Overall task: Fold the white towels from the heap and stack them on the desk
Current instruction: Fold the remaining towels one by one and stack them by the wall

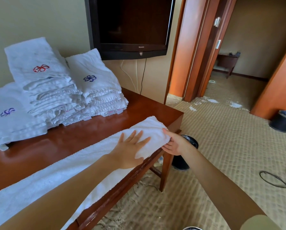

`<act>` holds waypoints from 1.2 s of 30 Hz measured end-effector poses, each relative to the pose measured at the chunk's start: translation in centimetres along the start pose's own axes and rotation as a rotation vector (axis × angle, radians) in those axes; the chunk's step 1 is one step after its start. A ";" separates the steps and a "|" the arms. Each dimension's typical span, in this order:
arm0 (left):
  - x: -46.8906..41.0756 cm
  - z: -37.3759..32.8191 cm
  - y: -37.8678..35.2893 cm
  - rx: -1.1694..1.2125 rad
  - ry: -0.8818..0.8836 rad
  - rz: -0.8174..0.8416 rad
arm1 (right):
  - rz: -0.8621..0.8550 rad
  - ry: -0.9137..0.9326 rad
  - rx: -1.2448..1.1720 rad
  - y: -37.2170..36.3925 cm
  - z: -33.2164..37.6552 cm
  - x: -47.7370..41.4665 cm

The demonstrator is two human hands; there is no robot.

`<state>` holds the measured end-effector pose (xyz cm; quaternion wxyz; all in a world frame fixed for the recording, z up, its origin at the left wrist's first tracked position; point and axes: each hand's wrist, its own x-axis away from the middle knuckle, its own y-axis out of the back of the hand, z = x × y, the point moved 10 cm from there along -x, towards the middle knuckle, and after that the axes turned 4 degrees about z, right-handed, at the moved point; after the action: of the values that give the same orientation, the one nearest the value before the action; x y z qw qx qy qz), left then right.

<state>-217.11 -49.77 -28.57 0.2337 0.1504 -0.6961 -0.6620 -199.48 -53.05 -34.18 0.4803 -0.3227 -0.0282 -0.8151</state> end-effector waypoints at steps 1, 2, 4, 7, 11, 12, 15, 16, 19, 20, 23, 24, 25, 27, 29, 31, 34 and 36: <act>-0.2 0.2 -0.3 0.026 -0.004 0.023 | 0.006 0.013 0.006 -0.2 0.1 0.2; -0.1 0.1 -0.3 0.079 -0.013 0.030 | 0.010 0.034 -0.004 -0.3 0.4 0.2; 0.2 0.4 0.6 0.281 -0.007 -0.023 | 0.070 0.110 -0.021 -1.4 1.7 0.5; 1.3 2.0 1.9 0.498 0.037 -0.144 | 0.155 0.242 -0.019 -3.0 4.4 0.8; 1.9 2.8 0.4 0.182 0.023 0.046 | 0.013 0.232 0.064 -2.6 4.7 0.6; 2.0 3.1 0.2 0.221 0.039 0.070 | -0.006 0.226 0.096 -2.7 4.7 0.6; 3.2 4.3 1.2 0.745 0.097 0.006 | -0.033 0.261 0.131 -3.6 5.7 1.8; 4.0 5.3 1.9 0.918 0.126 -0.053 | -0.022 0.280 0.148 -4.4 6.3 2.5; 7.2 8.6 3.9 1.267 0.238 -0.154 | 0.039 0.350 0.209 -8.4 7.9 5.4; 8.4 9.5 4.1 1.440 0.280 -0.165 | 0.063 0.376 0.246 -10.2 8.2 6.7; 12.5 11.0 5.4 1.811 0.343 -0.203 | 0.141 0.510 0.359 -16.5 8.0 11.8; 14.2 11.3 6.0 1.850 0.346 -0.221 | 0.182 0.568 0.387 -19.1 7.5 13.7; 16.0 11.8 6.4 1.877 0.346 -0.241 | 0.234 0.626 0.423 -21.7 6.8 15.4; 19.9 12.8 7.2 1.932 0.376 -0.304 | 0.331 0.727 0.514 -27.0 4.4 18.3; 24.2 14.4 7.3 1.982 0.425 -0.421 | 0.396 0.798 0.630 -31.7 1.0 20.2; 28.6 15.7 6.1 2.004 0.505 -0.515 | 0.472 0.846 0.769 -35.9 -3.4 21.8; 34.5 17.0 2.2 1.984 0.643 -0.585 | 0.649 0.853 0.921 -40.4 -10.7 23.9; 37.3 17.1 -1.0 1.948 0.751 -0.557 | 0.734 0.810 1.055 -41.9 -15.0 24.3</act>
<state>-257.76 -54.62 -25.14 0.0535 0.6179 -0.7485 0.2347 -248.60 -54.50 -21.55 0.7841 0.2855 -0.1267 -0.5363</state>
